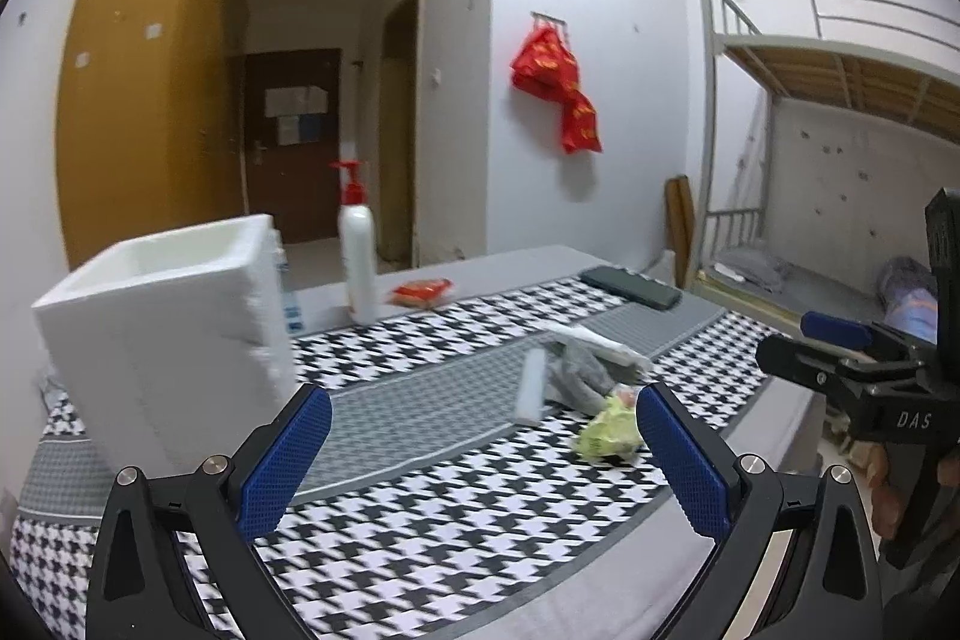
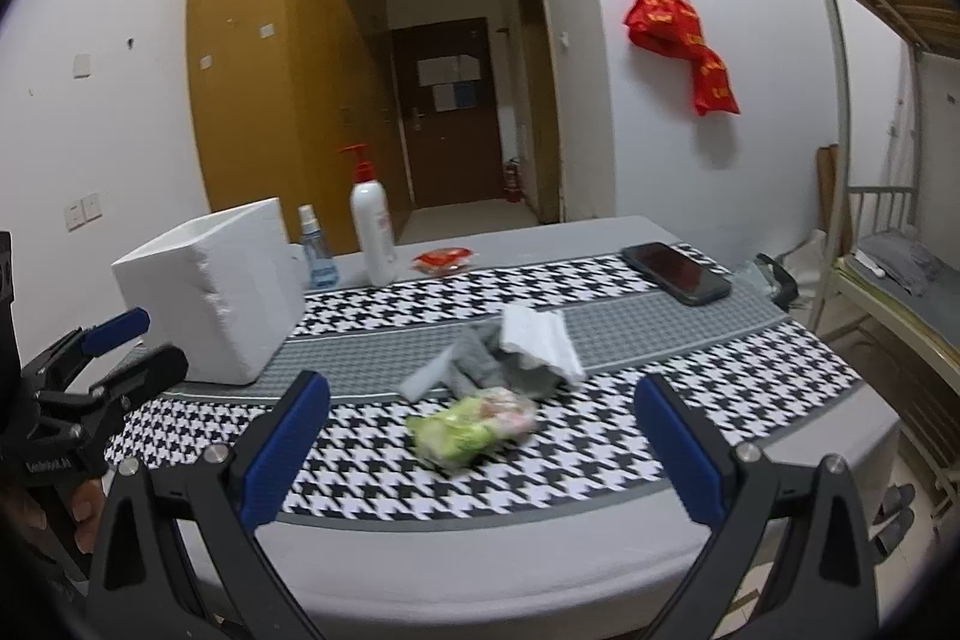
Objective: Organize soft objects
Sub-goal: 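Move both tools toward the green snack packet and folded white cloth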
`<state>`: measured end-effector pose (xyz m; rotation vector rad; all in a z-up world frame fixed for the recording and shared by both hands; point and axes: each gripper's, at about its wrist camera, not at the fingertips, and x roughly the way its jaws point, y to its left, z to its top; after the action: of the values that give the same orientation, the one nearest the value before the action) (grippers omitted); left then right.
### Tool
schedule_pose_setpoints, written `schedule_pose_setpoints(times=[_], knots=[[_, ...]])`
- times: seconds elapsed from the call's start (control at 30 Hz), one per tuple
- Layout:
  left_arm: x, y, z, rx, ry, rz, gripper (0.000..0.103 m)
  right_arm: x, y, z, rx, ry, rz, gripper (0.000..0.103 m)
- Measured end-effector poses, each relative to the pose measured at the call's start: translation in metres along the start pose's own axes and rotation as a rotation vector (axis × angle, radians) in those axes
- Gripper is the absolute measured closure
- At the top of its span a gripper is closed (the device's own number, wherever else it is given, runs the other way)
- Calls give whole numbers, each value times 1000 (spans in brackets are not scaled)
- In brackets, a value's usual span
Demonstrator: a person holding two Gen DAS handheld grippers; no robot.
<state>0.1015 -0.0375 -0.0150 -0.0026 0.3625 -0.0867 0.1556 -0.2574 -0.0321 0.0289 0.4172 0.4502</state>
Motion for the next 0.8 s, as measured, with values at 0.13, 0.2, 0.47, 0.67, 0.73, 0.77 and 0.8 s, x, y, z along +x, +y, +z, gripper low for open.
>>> schedule_pose_setpoints(times=[0.13,0.2,0.47,0.67,0.73,0.77,0.8], knots=[[12,-12,0,22,27,-23,1,1,-15,-3,26,10,-24,1],[16,-16,0,29,34,-34,1,3,-20,-4,34,16,-33,1],[39,-32,3,46,80,-80,1,5,-39,-8,62,36,-61,1],[58,-46,4,73,123,-130,1,10,-51,-10,76,46,-68,1],[66,-50,3,85,148,-148,1,12,-55,-9,82,49,-69,1],[71,-53,3,94,164,-161,1,13,-56,-9,84,52,-68,1],[74,-56,2,100,176,-172,1,15,-58,-9,84,57,-67,1]])
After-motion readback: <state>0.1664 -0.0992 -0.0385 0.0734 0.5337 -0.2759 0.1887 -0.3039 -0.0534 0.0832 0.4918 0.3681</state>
